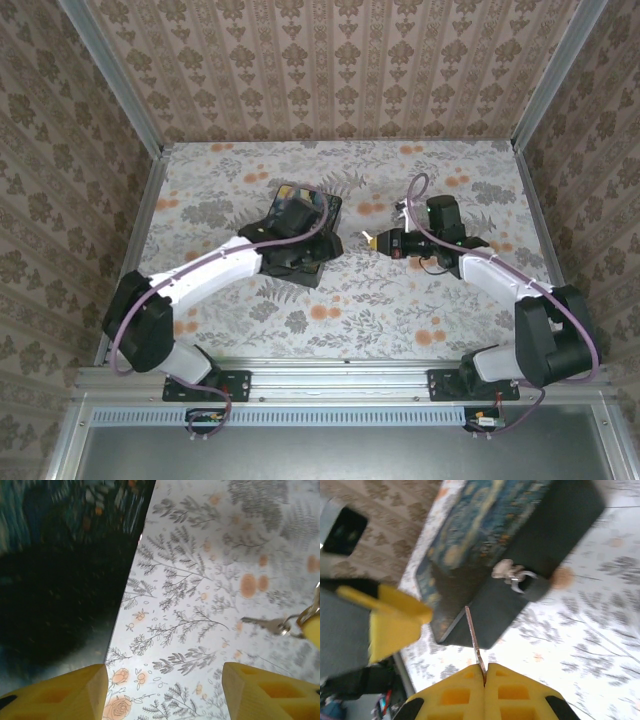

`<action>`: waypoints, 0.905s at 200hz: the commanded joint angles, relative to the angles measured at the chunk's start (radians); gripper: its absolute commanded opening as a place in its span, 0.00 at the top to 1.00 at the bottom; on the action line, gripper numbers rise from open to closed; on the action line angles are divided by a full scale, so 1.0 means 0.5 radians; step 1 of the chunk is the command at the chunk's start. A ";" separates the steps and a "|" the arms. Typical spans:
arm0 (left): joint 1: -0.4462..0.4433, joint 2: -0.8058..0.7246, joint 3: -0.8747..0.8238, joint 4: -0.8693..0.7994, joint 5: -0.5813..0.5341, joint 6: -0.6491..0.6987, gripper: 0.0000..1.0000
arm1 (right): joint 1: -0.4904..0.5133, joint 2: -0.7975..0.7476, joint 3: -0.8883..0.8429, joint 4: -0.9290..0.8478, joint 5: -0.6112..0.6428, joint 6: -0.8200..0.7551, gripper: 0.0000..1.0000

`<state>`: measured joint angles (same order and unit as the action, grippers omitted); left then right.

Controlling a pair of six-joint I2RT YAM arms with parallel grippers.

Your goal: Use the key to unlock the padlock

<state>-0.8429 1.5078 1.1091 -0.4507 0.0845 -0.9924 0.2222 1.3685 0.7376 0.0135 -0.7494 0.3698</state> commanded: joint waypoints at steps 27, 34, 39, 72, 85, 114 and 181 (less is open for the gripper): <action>-0.333 0.450 0.377 -0.226 -0.741 -0.757 0.36 | -0.139 -0.195 -0.036 -0.419 0.614 0.044 1.00; -0.373 0.539 0.461 -0.302 -0.818 -0.809 0.36 | -0.154 -0.243 -0.042 -0.446 0.681 0.053 1.00; -0.398 0.598 0.517 -0.357 -0.876 -0.840 0.36 | -0.168 -0.288 -0.047 -0.460 0.716 0.063 1.00; -0.507 0.977 0.950 -0.956 -1.247 -1.304 0.32 | -0.245 -0.446 -0.079 -0.491 0.798 0.119 1.00; -0.534 1.136 1.155 -1.156 -1.401 -1.398 0.31 | -0.282 -0.456 -0.085 -0.513 0.836 0.138 1.00; -0.529 1.429 1.484 -1.412 -1.542 -1.548 0.29 | -0.383 -0.405 -0.085 -0.507 0.839 0.174 1.00; -0.384 1.344 1.360 -1.654 -1.657 -1.553 0.27 | -0.414 -0.333 -0.061 -0.437 0.713 0.179 1.00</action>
<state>-1.0679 2.2837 1.8790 -1.1858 -0.6689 -1.7603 0.0174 1.1767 0.7048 -0.2131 -0.3672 0.4484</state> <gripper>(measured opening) 0.724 0.040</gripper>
